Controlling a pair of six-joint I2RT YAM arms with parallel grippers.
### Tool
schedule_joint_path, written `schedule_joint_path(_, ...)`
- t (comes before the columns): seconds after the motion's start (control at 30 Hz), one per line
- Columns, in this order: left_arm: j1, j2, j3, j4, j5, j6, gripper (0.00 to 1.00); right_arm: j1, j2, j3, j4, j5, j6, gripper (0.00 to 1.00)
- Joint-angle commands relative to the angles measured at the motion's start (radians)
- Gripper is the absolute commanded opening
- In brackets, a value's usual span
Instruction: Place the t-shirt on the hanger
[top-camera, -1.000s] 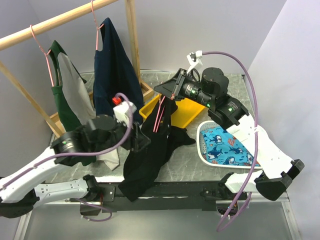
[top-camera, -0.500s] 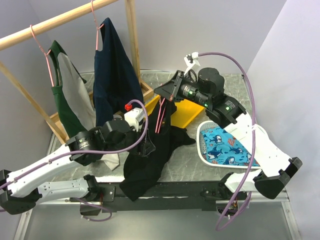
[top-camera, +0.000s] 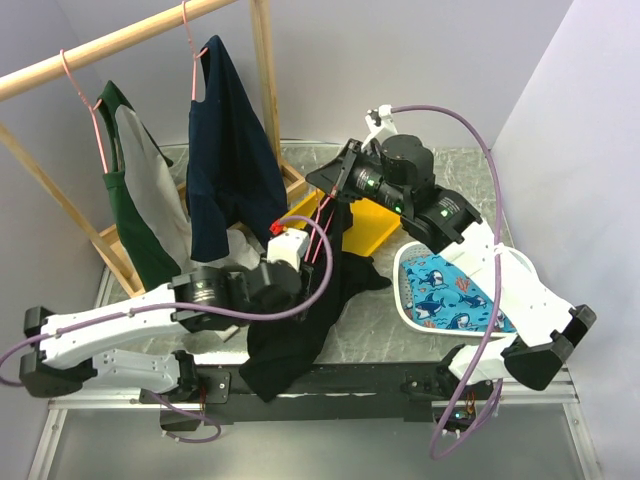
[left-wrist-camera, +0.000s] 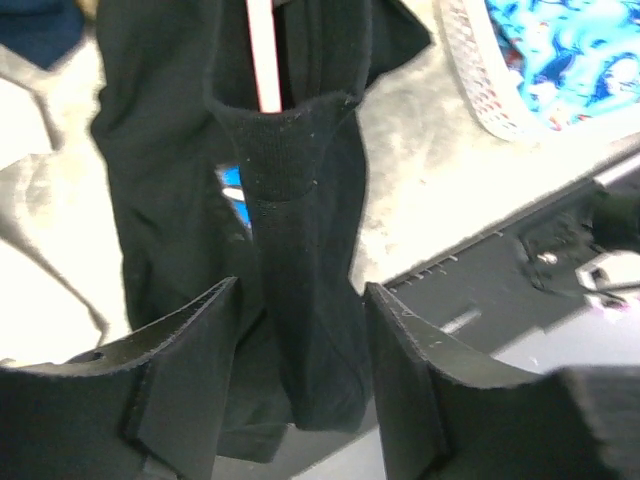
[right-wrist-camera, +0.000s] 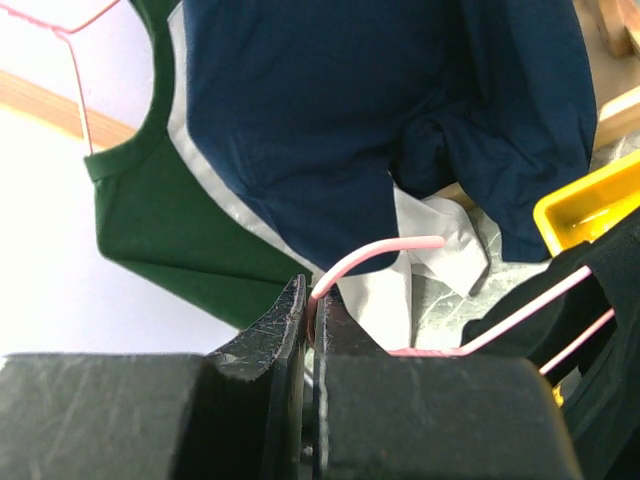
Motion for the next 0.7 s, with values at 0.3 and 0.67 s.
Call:
schedule_joint_path(0.3, -0.063, 0.064, 0.027, -0.018, -0.307, -0.040, 0.54, 0.014, 0.015, 0.119, 0.021, 0.057, 0.034, 0.00)
schedule_joint_path(0.67, -0.060, 0.061, -0.021, 0.089, -0.280, 0.051, 0.50, 0.016, 0.020, 0.139, 0.020, 0.037, 0.042, 0.00)
